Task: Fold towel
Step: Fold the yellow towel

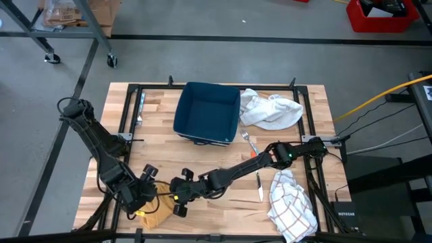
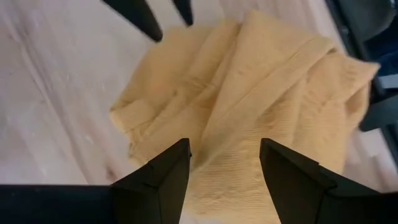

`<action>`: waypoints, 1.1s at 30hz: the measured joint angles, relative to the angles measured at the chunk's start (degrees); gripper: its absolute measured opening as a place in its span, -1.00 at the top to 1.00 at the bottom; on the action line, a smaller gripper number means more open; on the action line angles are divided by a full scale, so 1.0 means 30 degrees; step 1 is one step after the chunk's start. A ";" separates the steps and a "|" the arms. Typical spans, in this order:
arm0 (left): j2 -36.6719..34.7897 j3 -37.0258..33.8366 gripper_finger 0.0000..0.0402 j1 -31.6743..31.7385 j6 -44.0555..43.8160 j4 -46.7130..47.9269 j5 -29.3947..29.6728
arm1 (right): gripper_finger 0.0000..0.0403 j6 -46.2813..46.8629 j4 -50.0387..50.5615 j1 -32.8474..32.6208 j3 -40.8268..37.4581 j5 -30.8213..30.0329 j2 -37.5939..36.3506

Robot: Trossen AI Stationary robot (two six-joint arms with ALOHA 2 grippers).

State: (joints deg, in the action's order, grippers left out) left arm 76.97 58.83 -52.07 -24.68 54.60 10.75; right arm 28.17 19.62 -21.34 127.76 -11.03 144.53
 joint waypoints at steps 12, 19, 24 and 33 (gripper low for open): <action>0.0135 -0.1180 0.51 0.0000 -0.0246 -0.0575 0.2919 | 0.50 0.0017 -0.0024 -0.0022 0.0000 0.1214 0.0000; 0.0131 0.0248 0.95 -0.0015 -0.2083 -0.0021 0.4897 | 0.50 -0.0867 -0.0097 -0.0022 0.0015 0.1744 0.0000; 0.0131 0.2937 0.98 0.0000 -0.1920 0.2645 0.7653 | 0.50 -0.1481 -0.0117 -0.0015 0.0022 0.1936 0.0000; 0.0070 0.9980 0.99 0.0120 -0.0191 1.1878 1.5478 | 0.50 -0.1472 -0.0015 -0.0272 0.0316 0.7385 -0.0029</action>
State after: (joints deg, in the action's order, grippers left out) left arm 77.18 88.77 -51.72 -25.25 90.23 57.19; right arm 23.76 19.57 -22.16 128.71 11.13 144.44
